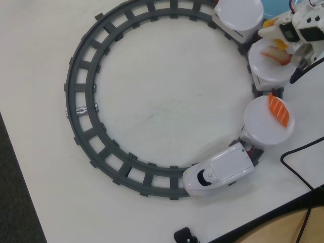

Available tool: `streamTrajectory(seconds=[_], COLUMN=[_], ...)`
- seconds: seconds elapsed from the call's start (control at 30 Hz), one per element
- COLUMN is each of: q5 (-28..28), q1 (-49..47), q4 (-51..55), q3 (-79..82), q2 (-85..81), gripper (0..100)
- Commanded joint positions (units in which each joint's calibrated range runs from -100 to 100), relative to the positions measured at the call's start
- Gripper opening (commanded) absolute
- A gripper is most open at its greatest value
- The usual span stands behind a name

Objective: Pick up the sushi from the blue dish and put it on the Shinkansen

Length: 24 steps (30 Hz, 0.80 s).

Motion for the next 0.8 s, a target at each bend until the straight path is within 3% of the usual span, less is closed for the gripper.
streamTrajectory(seconds=[0.0,0.77], q5=[0.1,0.2], q1=[1.5,3.7], q4=[0.1,-0.6], q3=[-0.3,2.9], q2=[-3.0,-2.1], gripper=[2,2])
